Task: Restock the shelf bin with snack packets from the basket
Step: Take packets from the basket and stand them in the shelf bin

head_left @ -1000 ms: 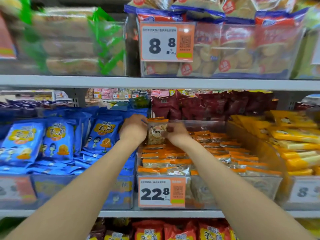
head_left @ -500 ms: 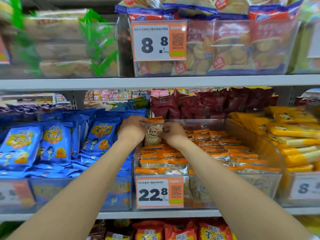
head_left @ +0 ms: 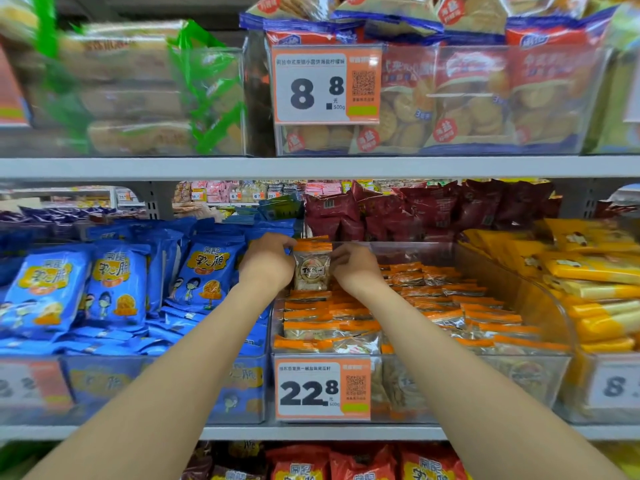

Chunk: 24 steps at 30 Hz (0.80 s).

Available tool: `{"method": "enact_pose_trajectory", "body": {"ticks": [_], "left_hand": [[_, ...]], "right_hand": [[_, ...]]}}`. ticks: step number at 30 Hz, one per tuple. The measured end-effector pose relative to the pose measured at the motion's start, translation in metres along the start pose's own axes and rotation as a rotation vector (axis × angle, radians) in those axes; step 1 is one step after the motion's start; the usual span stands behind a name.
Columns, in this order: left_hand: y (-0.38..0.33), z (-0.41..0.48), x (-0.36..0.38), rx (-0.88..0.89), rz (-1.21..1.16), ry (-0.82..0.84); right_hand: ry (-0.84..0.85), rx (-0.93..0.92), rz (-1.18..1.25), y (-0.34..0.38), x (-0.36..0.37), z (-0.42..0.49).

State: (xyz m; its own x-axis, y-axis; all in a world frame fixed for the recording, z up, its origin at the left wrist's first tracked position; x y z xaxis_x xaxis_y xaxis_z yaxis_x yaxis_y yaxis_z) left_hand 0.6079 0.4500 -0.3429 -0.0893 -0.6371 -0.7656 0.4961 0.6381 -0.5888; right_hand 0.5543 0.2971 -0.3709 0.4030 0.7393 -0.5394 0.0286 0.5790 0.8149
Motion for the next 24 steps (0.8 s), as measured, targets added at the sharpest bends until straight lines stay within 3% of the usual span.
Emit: {"method": "enact_pose_trajectory", "body": {"ticks": [9,15,20,24], "left_hand": [[-0.004,-0.003,-0.003,0.011,0.058,0.016],[-0.035,-0.034,-0.005,0.170,0.236,-0.005],[-0.079,-0.081,0.018,0.257,0.119,0.051],[-0.111,-0.120,0.049,0.328,0.072,0.089]], "right_hand": [[-0.119,-0.041,-0.089,0.000,-0.008,-0.003],[-0.003,-0.085,-0.396,0.020,-0.017,-0.027],[-0.139,-0.226,-0.309,0.015,-0.050,-0.091],[-0.378,-0.333,-0.319,-0.020,-0.086,-0.155]]}}
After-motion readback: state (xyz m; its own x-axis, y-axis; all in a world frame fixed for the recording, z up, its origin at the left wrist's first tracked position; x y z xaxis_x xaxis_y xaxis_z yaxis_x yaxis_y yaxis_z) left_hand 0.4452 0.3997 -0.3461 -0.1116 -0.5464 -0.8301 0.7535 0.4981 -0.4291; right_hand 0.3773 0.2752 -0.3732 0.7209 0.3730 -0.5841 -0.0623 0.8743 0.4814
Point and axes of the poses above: each hand's wrist, its own z-axis towards the middle knuckle, its own x-axis out of the palm, y = z × x, the point moved 3 cm from there along z, towards the middle knuckle, and after that the axes turned 13 degrees about y, right-handed, at the moved point
